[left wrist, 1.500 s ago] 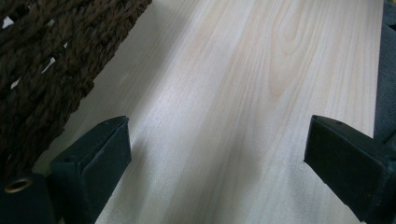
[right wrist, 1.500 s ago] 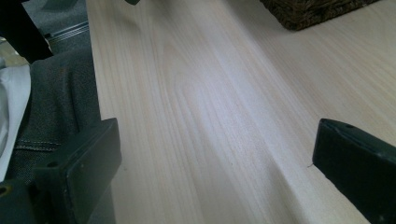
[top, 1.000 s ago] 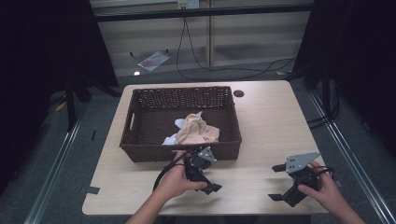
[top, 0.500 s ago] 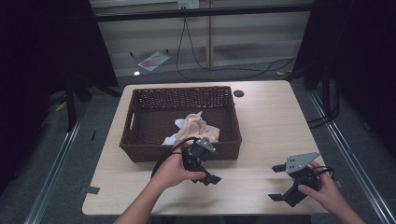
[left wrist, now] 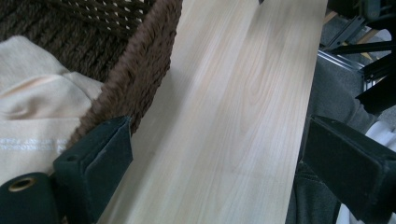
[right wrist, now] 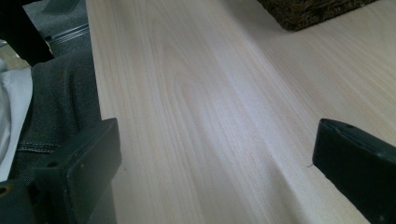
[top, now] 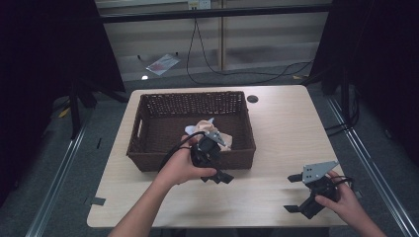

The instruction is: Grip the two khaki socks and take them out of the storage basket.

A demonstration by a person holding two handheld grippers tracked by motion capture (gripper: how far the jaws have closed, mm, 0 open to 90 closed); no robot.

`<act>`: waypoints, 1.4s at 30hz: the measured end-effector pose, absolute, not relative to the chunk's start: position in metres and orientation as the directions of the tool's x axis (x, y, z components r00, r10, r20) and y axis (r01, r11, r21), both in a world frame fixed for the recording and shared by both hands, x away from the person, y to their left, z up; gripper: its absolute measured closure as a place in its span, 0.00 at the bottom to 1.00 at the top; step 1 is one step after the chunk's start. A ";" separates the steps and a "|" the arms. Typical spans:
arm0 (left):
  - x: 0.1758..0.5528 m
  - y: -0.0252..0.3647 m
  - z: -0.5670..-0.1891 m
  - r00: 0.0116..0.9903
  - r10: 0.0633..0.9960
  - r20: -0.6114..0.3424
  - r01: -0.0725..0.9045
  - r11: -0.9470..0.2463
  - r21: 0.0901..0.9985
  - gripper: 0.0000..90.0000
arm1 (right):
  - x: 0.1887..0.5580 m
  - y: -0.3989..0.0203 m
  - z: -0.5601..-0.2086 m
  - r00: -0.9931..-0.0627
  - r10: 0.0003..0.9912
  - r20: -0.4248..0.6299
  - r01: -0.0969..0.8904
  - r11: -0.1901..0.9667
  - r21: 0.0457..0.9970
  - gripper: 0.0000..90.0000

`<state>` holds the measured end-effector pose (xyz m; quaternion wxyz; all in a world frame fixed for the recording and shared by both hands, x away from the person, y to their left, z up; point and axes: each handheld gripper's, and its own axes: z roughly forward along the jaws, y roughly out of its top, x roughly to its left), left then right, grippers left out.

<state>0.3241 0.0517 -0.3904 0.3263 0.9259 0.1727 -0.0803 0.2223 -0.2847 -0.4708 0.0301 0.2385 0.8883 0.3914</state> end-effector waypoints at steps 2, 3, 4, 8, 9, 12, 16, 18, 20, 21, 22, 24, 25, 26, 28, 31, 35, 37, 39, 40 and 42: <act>0.325 0.051 -0.388 0.929 0.266 -0.257 0.368 -0.732 0.573 0.09 | 0.222 -0.285 -0.471 -0.885 0.447 0.131 0.399 0.580 0.710 0.01; 0.326 0.051 -0.386 0.930 0.265 -0.256 0.367 -0.730 0.577 0.09 | 0.222 -0.285 -0.471 -0.885 0.447 0.131 0.399 0.580 0.710 0.01; 0.326 0.051 -0.384 0.927 0.275 -0.254 0.374 -0.725 0.578 0.09 | 0.222 -0.285 -0.470 -0.884 0.448 0.131 0.399 0.579 0.711 0.01; 0.330 0.050 -0.373 0.933 0.269 -0.241 0.360 -0.734 0.575 0.09 | 0.222 -0.285 -0.470 -0.883 0.451 0.134 0.401 0.574 0.714 0.01; 0.330 0.050 -0.373 0.933 0.269 -0.241 0.360 -0.734 0.575 0.09 | 0.222 -0.285 -0.470 -0.883 0.451 0.134 0.401 0.574 0.714 0.01; 0.332 0.050 -0.368 0.926 0.283 -0.249 0.376 -0.729 0.572 0.09 | 0.222 -0.285 -0.470 -0.883 0.451 0.133 0.401 0.574 0.714 0.01; 0.340 0.052 -0.364 0.924 0.287 -0.252 0.381 -0.742 0.552 0.09 | 0.222 -0.286 -0.470 -0.884 0.449 0.131 0.398 0.575 0.715 0.01; 0.342 0.052 -0.363 0.921 0.298 -0.251 0.389 -0.738 0.551 0.09 | 0.222 -0.286 -0.470 -0.885 0.447 0.133 0.397 0.575 0.715 0.01; 0.345 0.054 -0.361 0.923 0.295 -0.246 0.383 -0.748 0.542 0.10 | 0.222 -0.286 -0.470 -0.885 0.446 0.134 0.398 0.575 0.715 0.01; 0.345 0.054 -0.361 0.923 0.295 -0.246 0.383 -0.748 0.542 0.10 | 0.222 -0.286 -0.470 -0.885 0.446 0.134 0.398 0.575 0.715 0.01; 0.347 0.054 -0.360 0.923 0.294 -0.247 0.383 -0.747 0.544 0.10 | 0.222 -0.286 -0.469 -0.884 0.449 0.131 0.398 0.575 0.715 0.01; 0.350 0.057 -0.357 0.920 0.310 -0.242 0.393 -0.742 0.543 0.10 | 0.222 -0.286 -0.469 -0.883 0.451 0.133 0.400 0.573 0.716 0.01; 0.353 0.058 -0.356 0.918 0.317 -0.238 0.396 -0.740 0.544 0.10 | 0.222 -0.286 -0.469 -0.884 0.449 0.132 0.399 0.574 0.715 0.01; 0.357 0.061 -0.353 0.914 0.329 -0.235 0.405 -0.739 0.538 0.10 | 0.222 -0.286 -0.469 -0.884 0.449 0.130 0.398 0.576 0.714 0.01; 0.361 0.063 -0.351 0.910 0.345 -0.231 0.415 -0.738 0.531 0.10 | 0.222 -0.285 -0.469 -0.883 0.450 0.132 0.400 0.574 0.714 0.01; 0.365 0.065 -0.350 0.907 0.357 -0.225 0.422 -0.740 0.525 0.10 | 0.222 -0.285 -0.469 -0.884 0.450 0.131 0.399 0.576 0.714 0.01; 0.373 0.068 -0.349 0.895 0.384 -0.228 0.446 -0.731 0.516 0.10 | 0.222 -0.285 -0.470 -0.883 0.451 0.132 0.400 0.575 0.714 0.01; 0.377 0.068 -0.350 0.890 0.397 -0.225 0.454 -0.728 0.514 0.11 | 0.222 -0.285 -0.470 -0.886 0.445 0.132 0.396 0.575 0.716 0.01; 0.381 0.069 -0.350 0.892 0.400 -0.210 0.449 -0.737 0.506 0.11 | 0.222 -0.285 -0.470 -0.885 0.447 0.132 0.397 0.575 0.715 0.01; 0.386 0.070 -0.350 0.887 0.409 -0.215 0.460 -0.730 0.506 0.12 | 0.222 -0.285 -0.470 -0.885 0.446 0.131 0.396 0.576 0.715 0.01; 0.386 0.070 -0.351 0.879 0.426 -0.212 0.472 -0.722 0.507 0.12 | 0.222 -0.285 -0.470 -0.885 0.447 0.133 0.398 0.575 0.715 0.01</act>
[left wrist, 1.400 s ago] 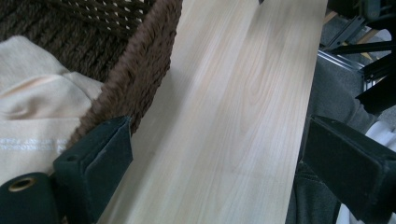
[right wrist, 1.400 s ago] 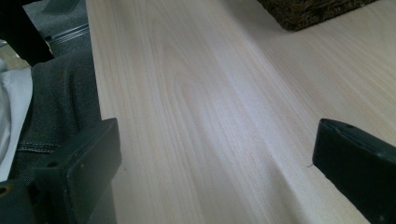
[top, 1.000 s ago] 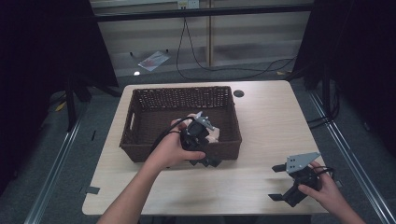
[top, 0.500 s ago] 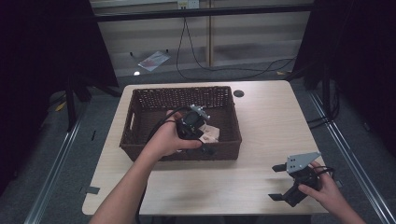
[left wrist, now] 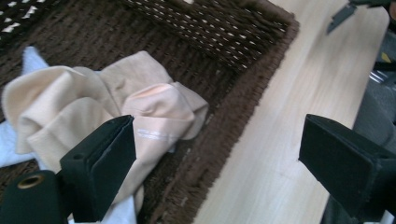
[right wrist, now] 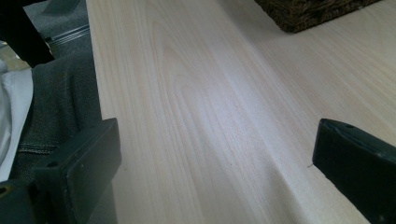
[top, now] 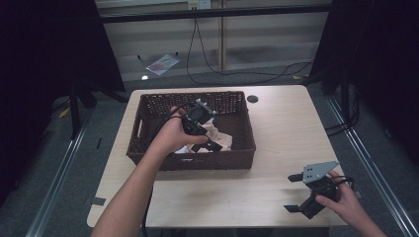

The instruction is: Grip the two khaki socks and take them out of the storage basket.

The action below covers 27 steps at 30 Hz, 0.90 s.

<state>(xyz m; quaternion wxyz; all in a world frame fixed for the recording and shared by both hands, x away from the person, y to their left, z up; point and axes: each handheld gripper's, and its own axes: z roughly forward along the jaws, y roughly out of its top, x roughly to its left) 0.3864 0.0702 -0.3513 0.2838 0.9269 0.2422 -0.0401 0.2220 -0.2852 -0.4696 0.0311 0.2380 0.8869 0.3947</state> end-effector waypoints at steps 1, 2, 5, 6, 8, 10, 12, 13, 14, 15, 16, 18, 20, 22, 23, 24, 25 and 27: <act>0.390 0.071 -0.353 0.880 0.431 -0.200 0.470 -0.727 0.501 0.12 | 0.222 -0.285 -0.470 -0.884 0.448 0.131 0.397 0.577 0.714 0.01; 0.392 0.072 -0.354 0.879 0.435 -0.198 0.472 -0.728 0.498 0.13 | 0.222 -0.285 -0.470 -0.885 0.446 0.130 0.396 0.577 0.714 0.01; 0.395 0.073 -0.355 0.876 0.442 -0.193 0.477 -0.733 0.486 0.13 | 0.222 -0.285 -0.469 -0.884 0.448 0.131 0.397 0.575 0.715 0.01; 0.397 0.074 -0.357 0.880 0.437 -0.184 0.468 -0.740 0.483 0.14 | 0.222 -0.285 -0.469 -0.884 0.448 0.131 0.397 0.574 0.716 0.01; 0.400 0.074 -0.359 0.875 0.450 -0.180 0.477 -0.732 0.486 0.14 | 0.222 -0.285 -0.469 -0.884 0.449 0.131 0.397 0.574 0.716 0.01; 0.403 0.075 -0.361 0.872 0.458 -0.172 0.480 -0.731 0.485 0.14 | 0.222 -0.285 -0.469 -0.884 0.448 0.132 0.398 0.575 0.715 0.01; 0.406 0.076 -0.364 0.866 0.469 -0.174 0.491 -0.729 0.477 0.15 | 0.222 -0.285 -0.469 -0.886 0.446 0.130 0.395 0.576 0.715 0.01; 0.407 0.077 -0.365 0.865 0.471 -0.172 0.492 -0.728 0.479 0.15 | 0.222 -0.285 -0.469 -0.886 0.446 0.130 0.395 0.576 0.715 0.01; 0.408 0.077 -0.366 0.863 0.475 -0.171 0.494 -0.728 0.475 0.15 | 0.222 -0.285 -0.469 -0.884 0.448 0.132 0.398 0.574 0.716 0.01; 0.409 0.078 -0.367 0.863 0.476 -0.169 0.495 -0.730 0.472 0.15 | 0.222 -0.285 -0.469 -0.885 0.447 0.132 0.397 0.574 0.716 0.01; 0.410 0.079 -0.369 0.862 0.477 -0.169 0.496 -0.730 0.470 0.15 | 0.222 -0.285 -0.469 -0.885 0.447 0.132 0.396 0.574 0.717 0.01; 0.414 0.083 -0.372 0.853 0.497 -0.162 0.509 -0.722 0.469 0.15 | 0.222 -0.285 -0.469 -0.884 0.449 0.133 0.398 0.572 0.717 0.01; 0.415 0.084 -0.374 0.852 0.499 -0.156 0.509 -0.724 0.465 0.15 | 0.222 -0.285 -0.469 -0.884 0.449 0.134 0.399 0.572 0.717 0.01; 0.418 0.088 -0.376 0.854 0.501 -0.141 0.506 -0.736 0.450 0.15 | 0.222 -0.285 -0.470 -0.886 0.445 0.130 0.395 0.577 0.714 0.01; 0.418 0.088 -0.376 0.854 0.501 -0.141 0.506 -0.736 0.450 0.16 | 0.222 -0.285 -0.470 -0.886 0.445 0.130 0.395 0.577 0.714 0.01; 0.418 0.088 -0.378 0.845 0.515 -0.145 0.519 -0.723 0.456 0.16 | 0.222 -0.285 -0.470 -0.887 0.443 0.133 0.394 0.575 0.717 0.01; 0.419 0.089 -0.378 0.845 0.515 -0.144 0.520 -0.727 0.449 0.16 | 0.222 -0.285 -0.470 -0.886 0.443 0.133 0.395 0.575 0.717 0.01; 0.421 0.091 -0.381 0.840 0.522 -0.148 0.527 -0.720 0.452 0.16 | 0.222 -0.285 -0.470 -0.886 0.444 0.135 0.397 0.574 0.716 0.01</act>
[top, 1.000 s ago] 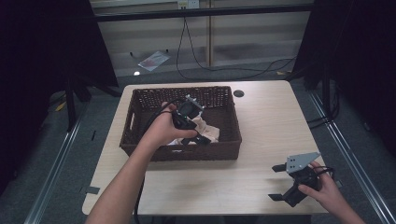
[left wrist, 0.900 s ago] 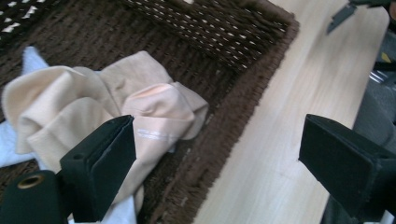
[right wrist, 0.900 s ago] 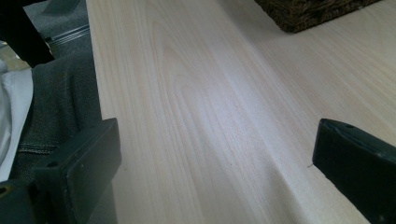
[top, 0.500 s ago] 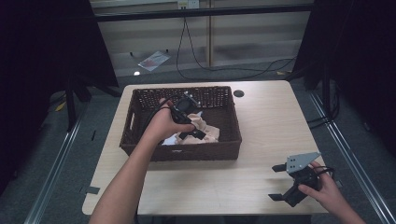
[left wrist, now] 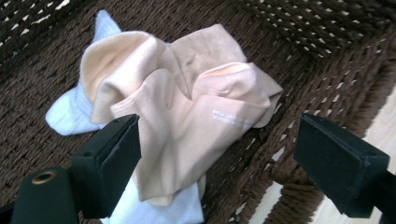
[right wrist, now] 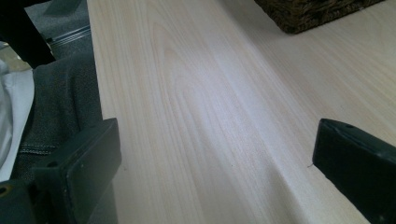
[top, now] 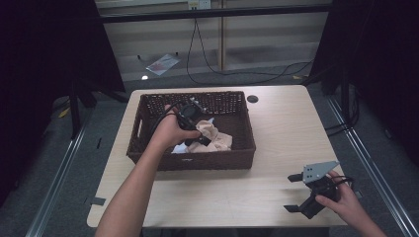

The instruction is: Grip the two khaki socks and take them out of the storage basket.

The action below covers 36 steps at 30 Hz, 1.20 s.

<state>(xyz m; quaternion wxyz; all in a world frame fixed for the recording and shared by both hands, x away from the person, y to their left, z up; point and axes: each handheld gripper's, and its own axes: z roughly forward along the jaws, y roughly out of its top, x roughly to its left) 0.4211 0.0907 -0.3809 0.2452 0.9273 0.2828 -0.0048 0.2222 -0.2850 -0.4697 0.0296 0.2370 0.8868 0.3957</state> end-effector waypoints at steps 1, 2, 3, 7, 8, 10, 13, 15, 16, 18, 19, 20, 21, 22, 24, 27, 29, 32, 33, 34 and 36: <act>0.422 0.092 -0.382 0.838 0.525 -0.148 0.530 -0.719 0.449 0.16 | 0.222 -0.285 -0.470 -0.884 0.448 0.134 0.399 0.574 0.715 0.01; 0.424 0.093 -0.383 0.836 0.529 -0.144 0.532 -0.720 0.446 0.17 | 0.222 -0.285 -0.470 -0.885 0.446 0.132 0.397 0.575 0.715 0.01; 0.426 0.095 -0.387 0.831 0.538 -0.141 0.539 -0.716 0.443 0.17 | 0.222 -0.284 -0.470 -0.885 0.446 0.133 0.398 0.576 0.714 0.01; 0.430 0.098 -0.391 0.829 0.543 -0.133 0.539 -0.713 0.449 0.19 | 0.222 -0.284 -0.470 -0.885 0.445 0.133 0.397 0.576 0.714 0.01; 0.431 0.099 -0.392 0.830 0.543 -0.127 0.537 -0.718 0.443 0.20 | 0.222 -0.284 -0.470 -0.886 0.445 0.132 0.396 0.577 0.714 0.01; 0.433 0.100 -0.395 0.829 0.544 -0.129 0.539 -0.715 0.446 0.21 | 0.222 -0.284 -0.470 -0.886 0.445 0.131 0.396 0.577 0.714 0.01; 0.437 0.102 -0.401 0.827 0.548 -0.122 0.540 -0.717 0.440 0.24 | 0.222 -0.284 -0.470 -0.886 0.444 0.133 0.396 0.576 0.715 0.01; 0.440 0.104 -0.404 0.822 0.556 -0.123 0.547 -0.711 0.441 0.27 | 0.222 -0.284 -0.470 -0.886 0.444 0.132 0.395 0.576 0.715 0.01; 0.440 0.104 -0.404 0.822 0.556 -0.123 0.547 -0.711 0.441 0.28 | 0.222 -0.284 -0.470 -0.886 0.444 0.132 0.395 0.576 0.715 0.01; 0.443 0.107 -0.407 0.823 0.556 -0.114 0.544 -0.714 0.440 0.29 | 0.222 -0.284 -0.470 -0.886 0.444 0.132 0.395 0.576 0.715 0.01; 0.444 0.107 -0.408 0.819 0.563 -0.112 0.549 -0.711 0.439 0.29 | 0.222 -0.284 -0.470 -0.886 0.445 0.135 0.398 0.575 0.715 0.01; 0.445 0.108 -0.409 0.819 0.565 -0.105 0.548 -0.712 0.439 0.30 | 0.222 -0.284 -0.470 -0.886 0.445 0.134 0.397 0.575 0.715 0.01; 0.447 0.109 -0.411 0.815 0.569 -0.109 0.553 -0.707 0.441 0.33 | 0.222 -0.284 -0.470 -0.886 0.445 0.133 0.397 0.576 0.715 0.01; 0.447 0.109 -0.411 0.815 0.569 -0.109 0.553 -0.707 0.441 0.34 | 0.222 -0.284 -0.470 -0.886 0.445 0.133 0.397 0.576 0.715 0.01; 0.448 0.109 -0.413 0.815 0.570 -0.106 0.552 -0.707 0.442 0.34 | 0.222 -0.284 -0.470 -0.885 0.445 0.134 0.397 0.575 0.715 0.01; 0.449 0.109 -0.417 0.808 0.578 -0.112 0.561 -0.699 0.444 0.39 | 0.222 -0.285 -0.470 -0.885 0.445 0.133 0.397 0.575 0.716 0.01; 0.449 0.110 -0.420 0.814 0.570 -0.111 0.556 -0.709 0.434 0.46 | 0.222 -0.285 -0.470 -0.886 0.443 0.132 0.395 0.576 0.716 0.01; 0.450 0.110 -0.423 0.817 0.566 -0.111 0.556 -0.720 0.417 0.60 | 0.222 -0.285 -0.470 -0.885 0.444 0.137 0.398 0.571 0.718 0.01; 0.450 0.110 -0.425 0.815 0.568 -0.115 0.560 -0.723 0.404 0.63 | 0.222 -0.285 -0.470 -0.887 0.443 0.131 0.394 0.577 0.716 0.01; 0.450 0.110 -0.427 0.818 0.563 -0.116 0.556 -0.724 0.408 0.64 | 0.222 -0.285 -0.470 -0.887 0.442 0.131 0.394 0.577 0.716 0.01; 0.449 0.109 -0.427 0.817 0.565 -0.119 0.560 -0.727 0.397 0.75 | 0.222 -0.285 -0.470 -0.887 0.443 0.132 0.395 0.576 0.716 0.01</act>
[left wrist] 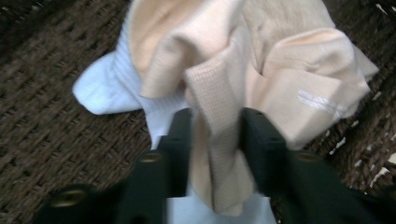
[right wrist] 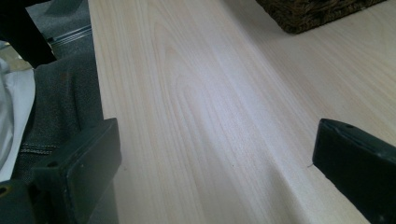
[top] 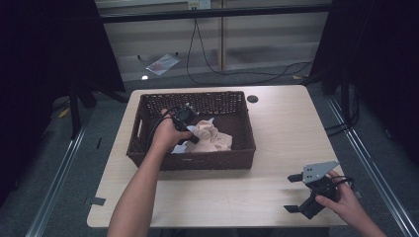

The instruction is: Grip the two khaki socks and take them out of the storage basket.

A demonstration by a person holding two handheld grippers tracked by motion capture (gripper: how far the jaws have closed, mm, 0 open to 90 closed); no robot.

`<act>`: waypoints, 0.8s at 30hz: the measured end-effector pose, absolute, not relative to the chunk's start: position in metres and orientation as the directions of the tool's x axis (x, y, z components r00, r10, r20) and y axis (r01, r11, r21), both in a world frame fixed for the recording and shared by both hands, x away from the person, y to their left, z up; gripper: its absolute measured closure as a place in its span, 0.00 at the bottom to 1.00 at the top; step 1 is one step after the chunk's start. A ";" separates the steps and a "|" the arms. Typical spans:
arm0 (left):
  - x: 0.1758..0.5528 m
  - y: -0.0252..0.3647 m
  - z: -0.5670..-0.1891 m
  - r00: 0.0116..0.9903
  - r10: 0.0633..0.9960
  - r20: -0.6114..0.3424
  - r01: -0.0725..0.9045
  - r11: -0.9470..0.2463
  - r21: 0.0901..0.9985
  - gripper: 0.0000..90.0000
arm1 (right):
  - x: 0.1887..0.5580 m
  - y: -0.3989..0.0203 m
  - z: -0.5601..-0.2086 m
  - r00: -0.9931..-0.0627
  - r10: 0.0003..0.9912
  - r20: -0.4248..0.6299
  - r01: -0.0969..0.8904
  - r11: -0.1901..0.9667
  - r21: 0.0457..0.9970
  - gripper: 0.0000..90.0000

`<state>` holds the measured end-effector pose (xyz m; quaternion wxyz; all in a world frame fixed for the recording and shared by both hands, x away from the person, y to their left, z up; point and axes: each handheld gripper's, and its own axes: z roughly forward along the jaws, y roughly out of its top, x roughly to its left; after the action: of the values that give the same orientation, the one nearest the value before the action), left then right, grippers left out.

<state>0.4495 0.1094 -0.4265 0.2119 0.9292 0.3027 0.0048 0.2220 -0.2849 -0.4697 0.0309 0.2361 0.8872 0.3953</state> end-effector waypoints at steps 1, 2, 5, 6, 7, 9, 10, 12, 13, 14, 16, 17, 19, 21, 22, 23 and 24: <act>0.449 0.108 -0.426 0.820 0.560 -0.116 0.555 -0.732 0.394 0.79 | 0.222 -0.285 -0.470 -0.886 0.445 0.133 0.396 0.574 0.716 0.01; 0.449 0.108 -0.426 0.820 0.560 -0.116 0.555 -0.732 0.394 0.86 | 0.222 -0.285 -0.470 -0.886 0.445 0.133 0.396 0.574 0.716 0.01; 0.448 0.107 -0.422 0.810 0.572 -0.129 0.574 -0.728 0.376 0.94 | 0.222 -0.285 -0.470 -0.886 0.445 0.132 0.395 0.575 0.717 0.01; 0.448 0.107 -0.420 0.802 0.580 -0.145 0.587 -0.719 0.373 0.94 | 0.222 -0.285 -0.470 -0.886 0.445 0.132 0.395 0.575 0.717 0.01; 0.447 0.107 -0.419 0.793 0.590 -0.156 0.598 -0.702 0.386 0.94 | 0.222 -0.285 -0.470 -0.886 0.445 0.132 0.396 0.574 0.716 0.01; 0.446 0.108 -0.410 0.785 0.598 -0.165 0.610 -0.696 0.379 0.95 | 0.222 -0.285 -0.470 -0.887 0.442 0.132 0.393 0.576 0.717 0.01; 0.446 0.108 -0.410 0.785 0.598 -0.165 0.610 -0.696 0.379 0.95 | 0.222 -0.285 -0.470 -0.887 0.442 0.132 0.393 0.576 0.717 0.01; 0.445 0.109 -0.405 0.779 0.601 -0.177 0.617 -0.686 0.385 0.95 | 0.222 -0.285 -0.470 -0.885 0.445 0.133 0.397 0.575 0.716 0.01; 0.445 0.108 -0.400 0.787 0.592 -0.174 0.607 -0.691 0.393 0.95 | 0.222 -0.285 -0.470 -0.885 0.446 0.134 0.397 0.574 0.716 0.01; 0.445 0.108 -0.400 0.787 0.592 -0.174 0.607 -0.691 0.393 0.95 | 0.222 -0.285 -0.470 -0.885 0.446 0.134 0.398 0.574 0.716 0.01; 0.445 0.108 -0.398 0.785 0.595 -0.171 0.608 -0.688 0.396 0.95 | 0.222 -0.285 -0.470 -0.885 0.447 0.134 0.398 0.574 0.716 0.01; 0.447 0.107 -0.400 0.783 0.598 -0.168 0.609 -0.684 0.401 0.94 | 0.222 -0.285 -0.470 -0.885 0.447 0.132 0.397 0.574 0.716 0.01; 0.447 0.107 -0.401 0.780 0.604 -0.166 0.612 -0.681 0.402 0.94 | 0.222 -0.285 -0.470 -0.885 0.447 0.131 0.397 0.575 0.716 0.01; 0.448 0.107 -0.403 0.781 0.601 -0.172 0.615 -0.689 0.384 0.95 | 0.222 -0.285 -0.470 -0.886 0.445 0.133 0.396 0.575 0.716 0.01; 0.447 0.106 -0.403 0.779 0.603 -0.172 0.616 -0.685 0.388 0.95 | 0.222 -0.285 -0.470 -0.886 0.445 0.133 0.396 0.575 0.716 0.01; 0.447 0.106 -0.402 0.779 0.600 -0.181 0.618 -0.687 0.383 0.95 | 0.222 -0.285 -0.470 -0.884 0.447 0.134 0.398 0.572 0.717 0.01; 0.447 0.107 -0.400 0.776 0.600 -0.194 0.623 -0.682 0.382 0.95 | 0.222 -0.285 -0.470 -0.884 0.447 0.134 0.398 0.572 0.717 0.01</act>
<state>0.4471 0.1067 -0.3999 0.2179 0.9168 0.3336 -0.0265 0.2219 -0.2854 -0.4699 0.0310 0.2387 0.8859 0.3965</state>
